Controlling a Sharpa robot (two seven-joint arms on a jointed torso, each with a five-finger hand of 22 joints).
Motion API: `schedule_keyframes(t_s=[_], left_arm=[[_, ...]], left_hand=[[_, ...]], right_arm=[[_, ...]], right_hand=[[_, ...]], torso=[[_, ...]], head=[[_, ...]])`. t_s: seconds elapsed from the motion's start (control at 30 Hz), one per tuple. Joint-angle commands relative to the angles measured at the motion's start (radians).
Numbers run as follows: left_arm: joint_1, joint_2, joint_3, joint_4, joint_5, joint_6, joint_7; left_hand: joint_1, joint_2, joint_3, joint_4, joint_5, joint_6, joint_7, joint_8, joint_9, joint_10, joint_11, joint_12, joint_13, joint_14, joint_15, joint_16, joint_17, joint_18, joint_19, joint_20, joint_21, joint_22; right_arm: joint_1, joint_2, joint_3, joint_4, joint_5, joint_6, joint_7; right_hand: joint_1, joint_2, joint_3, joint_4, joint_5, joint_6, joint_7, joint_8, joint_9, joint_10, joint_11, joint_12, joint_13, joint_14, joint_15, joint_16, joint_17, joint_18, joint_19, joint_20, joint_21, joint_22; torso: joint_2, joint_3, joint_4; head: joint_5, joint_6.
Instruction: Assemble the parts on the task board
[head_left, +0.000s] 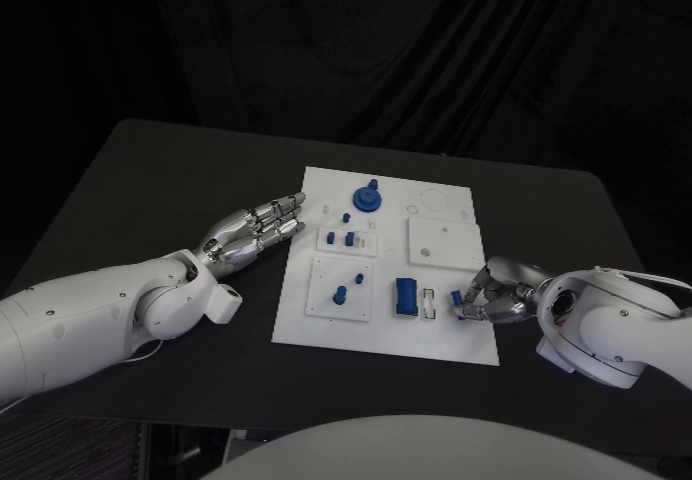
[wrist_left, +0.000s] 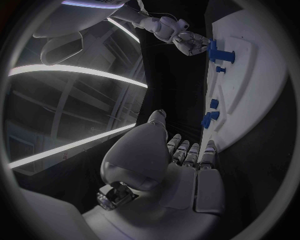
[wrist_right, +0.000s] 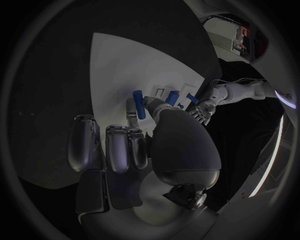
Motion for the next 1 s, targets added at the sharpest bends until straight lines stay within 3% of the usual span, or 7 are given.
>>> schedule_keyframes(t_s=[0.03,0.33,1.0], left_arm=[[-0.002,0.001,0.001,0.002,0.000,0.014,0.012],[-0.002,0.000,0.001,0.002,0.000,0.014,0.011],[-0.002,-0.002,0.001,0.004,0.000,0.013,0.011]], left_hand=[[-0.001,0.010,0.002,-0.005,0.004,0.001,0.001,0.006,0.001,0.000,0.004,0.005,0.002,0.001,0.007,-0.004,-0.001,0.013,-0.003,0.007,0.000,-0.001],[-0.002,0.010,0.002,-0.005,0.003,0.001,0.001,0.006,0.001,0.001,0.006,0.005,0.002,0.001,0.008,-0.004,-0.001,0.013,-0.003,0.007,0.000,-0.001],[-0.002,0.010,0.002,-0.005,0.003,0.001,0.001,0.006,0.001,0.001,0.006,0.005,0.002,0.001,0.008,-0.004,-0.001,0.013,-0.003,0.007,0.000,-0.001]], right_arm=[[0.004,0.006,0.000,-0.003,0.188,-0.030,0.025],[0.006,0.028,0.000,-0.021,0.340,-0.038,0.047],[0.007,0.063,0.000,-0.043,0.366,-0.053,0.074]], right_hand=[[-0.016,0.003,0.029,-0.018,-0.003,0.006,-0.002,0.007,0.004,0.110,-0.004,-0.001,0.263,0.078,0.000,0.005,0.099,0.007,0.012,0.004,0.007,0.192],[-0.041,0.005,0.043,-0.013,-0.004,-0.004,0.001,0.006,0.005,0.110,-0.003,-0.001,0.263,0.078,0.001,0.005,0.097,0.007,0.012,0.004,0.006,0.192],[-0.052,0.007,0.047,-0.011,-0.005,-0.008,0.002,0.005,0.006,0.110,-0.001,-0.001,0.263,0.078,0.002,0.004,0.096,0.007,0.011,0.005,0.004,0.191]], torso=[[-0.001,-0.0010,0.0002],[0.000,-0.0019,0.0020],[0.000,-0.0010,0.0011]], head=[[0.002,0.000],[-0.002,0.000],[0.003,0.000]])
